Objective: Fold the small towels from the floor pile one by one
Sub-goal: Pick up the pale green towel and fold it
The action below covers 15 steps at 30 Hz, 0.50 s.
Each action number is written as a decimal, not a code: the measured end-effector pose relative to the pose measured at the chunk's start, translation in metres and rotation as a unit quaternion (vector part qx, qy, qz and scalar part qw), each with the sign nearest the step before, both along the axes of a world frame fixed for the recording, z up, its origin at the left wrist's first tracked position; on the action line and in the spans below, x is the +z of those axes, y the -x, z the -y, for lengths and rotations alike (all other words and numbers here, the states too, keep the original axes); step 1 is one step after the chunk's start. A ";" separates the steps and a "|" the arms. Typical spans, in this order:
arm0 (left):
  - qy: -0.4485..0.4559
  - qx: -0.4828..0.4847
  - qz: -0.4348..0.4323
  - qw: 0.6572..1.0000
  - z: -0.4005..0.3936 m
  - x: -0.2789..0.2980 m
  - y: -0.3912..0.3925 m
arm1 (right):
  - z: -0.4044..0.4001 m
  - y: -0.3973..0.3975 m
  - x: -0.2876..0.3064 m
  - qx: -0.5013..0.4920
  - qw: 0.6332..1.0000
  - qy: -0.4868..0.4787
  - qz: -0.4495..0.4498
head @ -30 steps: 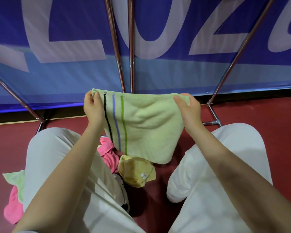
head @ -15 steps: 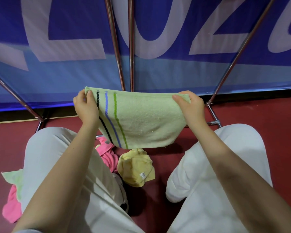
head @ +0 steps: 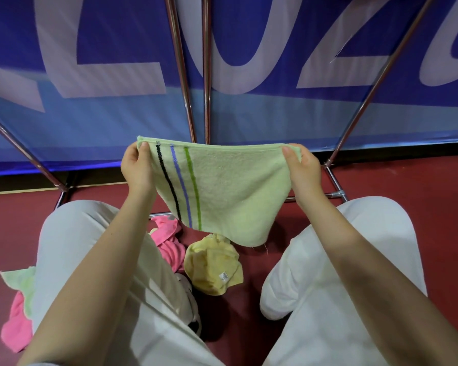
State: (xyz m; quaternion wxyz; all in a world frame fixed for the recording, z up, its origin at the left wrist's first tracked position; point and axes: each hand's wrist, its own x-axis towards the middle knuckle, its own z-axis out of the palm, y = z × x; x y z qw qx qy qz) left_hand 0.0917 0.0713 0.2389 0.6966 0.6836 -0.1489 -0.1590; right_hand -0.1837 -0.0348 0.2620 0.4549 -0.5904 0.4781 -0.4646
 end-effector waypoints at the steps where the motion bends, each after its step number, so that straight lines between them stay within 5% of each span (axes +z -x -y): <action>1: 0.002 -0.007 0.003 1.000 0.000 0.001 0.002 | 0.000 0.000 -0.001 -0.007 1.000 -0.007 0.014; 5: -0.007 -0.028 -0.015 0.999 0.002 0.000 0.009 | -0.001 -0.006 -0.010 -0.027 0.997 -0.055 0.048; 11: -0.014 -0.043 -0.239 0.970 0.008 -0.001 0.029 | -0.007 -0.024 -0.031 -0.053 0.985 -0.160 0.026; 15: -0.002 -0.094 -0.295 0.951 0.013 0.005 0.054 | -0.011 -0.035 -0.026 -0.067 0.979 -0.183 0.052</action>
